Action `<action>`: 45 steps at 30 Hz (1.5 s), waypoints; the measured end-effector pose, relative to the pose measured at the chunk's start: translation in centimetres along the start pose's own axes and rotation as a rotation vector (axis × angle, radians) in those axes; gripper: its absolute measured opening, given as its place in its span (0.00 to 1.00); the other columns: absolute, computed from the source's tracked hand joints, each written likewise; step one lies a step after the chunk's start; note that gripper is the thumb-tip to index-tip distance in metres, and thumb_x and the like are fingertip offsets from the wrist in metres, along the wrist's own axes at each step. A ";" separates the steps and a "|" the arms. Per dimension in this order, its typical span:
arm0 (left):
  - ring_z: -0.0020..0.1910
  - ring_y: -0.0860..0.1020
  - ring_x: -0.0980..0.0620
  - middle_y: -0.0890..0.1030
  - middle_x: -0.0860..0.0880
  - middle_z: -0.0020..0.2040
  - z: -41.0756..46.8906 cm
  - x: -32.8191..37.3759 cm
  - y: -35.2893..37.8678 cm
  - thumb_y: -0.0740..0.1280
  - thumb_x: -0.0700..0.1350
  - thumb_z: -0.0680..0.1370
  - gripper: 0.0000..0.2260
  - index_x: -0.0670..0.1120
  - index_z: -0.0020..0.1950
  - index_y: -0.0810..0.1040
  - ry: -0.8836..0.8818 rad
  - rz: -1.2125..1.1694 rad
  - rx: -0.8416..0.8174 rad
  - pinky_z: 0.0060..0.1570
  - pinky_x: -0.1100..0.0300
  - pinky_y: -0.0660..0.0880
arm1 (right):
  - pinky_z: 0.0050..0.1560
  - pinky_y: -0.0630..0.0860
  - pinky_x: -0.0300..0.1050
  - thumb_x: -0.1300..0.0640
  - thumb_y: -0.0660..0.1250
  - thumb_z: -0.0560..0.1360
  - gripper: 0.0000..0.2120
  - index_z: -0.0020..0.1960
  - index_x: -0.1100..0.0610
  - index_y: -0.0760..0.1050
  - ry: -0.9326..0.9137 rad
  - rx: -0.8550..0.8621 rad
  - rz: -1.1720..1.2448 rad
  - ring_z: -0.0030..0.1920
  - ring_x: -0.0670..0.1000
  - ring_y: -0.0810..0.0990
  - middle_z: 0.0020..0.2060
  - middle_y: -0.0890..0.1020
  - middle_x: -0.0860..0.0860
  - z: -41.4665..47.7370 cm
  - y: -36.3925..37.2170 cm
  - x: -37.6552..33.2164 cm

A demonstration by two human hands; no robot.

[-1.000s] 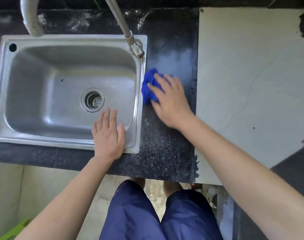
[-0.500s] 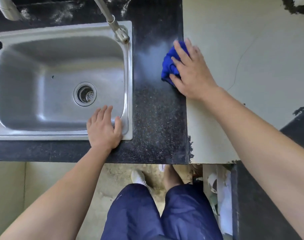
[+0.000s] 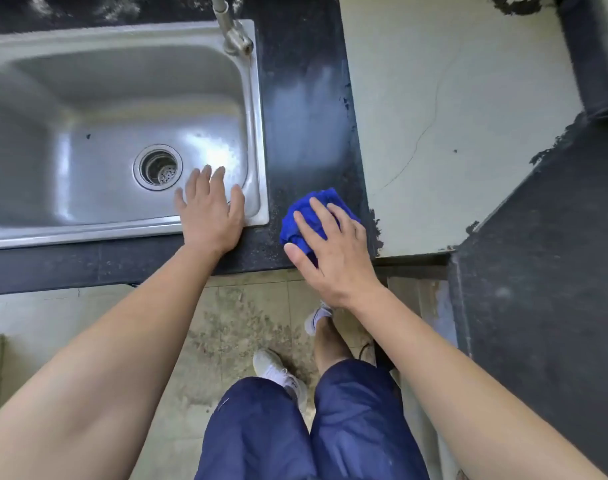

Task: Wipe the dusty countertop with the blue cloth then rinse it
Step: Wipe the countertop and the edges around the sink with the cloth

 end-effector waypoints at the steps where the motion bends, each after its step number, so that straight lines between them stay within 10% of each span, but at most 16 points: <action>1: 0.78 0.55 0.44 0.62 0.44 0.78 -0.7 -0.1 -0.5 0.46 0.57 0.80 0.29 0.45 0.76 0.64 0.014 -0.016 0.022 0.75 0.40 0.51 | 0.74 0.54 0.55 0.34 0.45 0.80 0.31 0.76 0.45 0.65 0.013 0.010 0.017 0.76 0.56 0.57 0.80 0.57 0.50 0.3 -0.3 0.3; 9: 0.78 0.55 0.45 0.62 0.44 0.78 -7.6 -2.5 -2.3 0.48 0.57 0.80 0.27 0.46 0.76 0.66 0.047 -0.041 0.101 0.75 0.42 0.49 | 0.70 0.55 0.60 0.31 0.53 0.77 0.28 0.74 0.40 0.65 0.228 0.114 -0.122 0.72 0.62 0.58 0.78 0.57 0.54 2.7 1.5 -1.4; 15: 0.78 0.56 0.43 0.62 0.42 0.78 -10.2 -2.8 -0.7 0.49 0.57 0.80 0.28 0.44 0.74 0.68 0.061 -0.037 0.125 0.74 0.39 0.50 | 0.54 0.70 0.58 0.31 0.59 0.76 0.25 0.69 0.40 0.72 -0.055 0.145 -0.248 0.61 0.60 0.70 0.69 0.72 0.53 -1.8 2.1 -1.0; 24: 0.79 0.54 0.44 0.59 0.42 0.79 -11.2 -3.6 -0.7 0.51 0.56 0.80 0.27 0.44 0.75 0.66 0.083 -0.016 0.113 0.75 0.39 0.48 | 0.78 0.49 0.60 0.34 0.48 0.81 0.30 0.77 0.47 0.65 0.523 0.271 -0.039 0.78 0.62 0.51 0.79 0.57 0.57 -1.8 0.4 4.0; 33: 0.79 0.50 0.40 0.51 0.40 0.80 -11.2 -11.4 -1.7 0.50 0.58 0.80 0.31 0.44 0.79 0.57 -0.044 0.060 0.103 0.74 0.37 0.48 | 0.78 0.54 0.57 0.31 0.48 0.80 0.35 0.80 0.49 0.54 -0.064 0.054 -0.193 0.79 0.57 0.53 0.79 0.58 0.53 -0.1 3.4 -2.7; 40: 0.79 0.51 0.39 0.52 0.38 0.80 -13.1 -16.1 -2.0 0.51 0.58 0.80 0.31 0.43 0.79 0.58 -0.095 0.073 0.103 0.74 0.36 0.49 | 0.78 0.53 0.59 0.38 0.49 0.83 0.31 0.79 0.56 0.60 0.288 0.184 -0.110 0.78 0.62 0.54 0.79 0.59 0.58 -1.5 3.3 -2.9; 45: 0.79 0.51 0.39 0.53 0.38 0.80 -14.5 -20.6 -3.7 0.51 0.57 0.80 0.30 0.42 0.78 0.59 -0.157 0.076 0.125 0.73 0.35 0.51 | 0.78 0.52 0.59 0.40 0.47 0.82 0.32 0.79 0.59 0.60 0.172 0.142 -0.104 0.78 0.64 0.55 0.78 0.59 0.60 1.5 7.1 -14.9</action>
Point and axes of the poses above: each hand's wrist, its own z-axis towards the middle knuckle, its own y-axis out of the palm, x = y × z, the point moved 10 cm from there along z, towards the middle knuckle
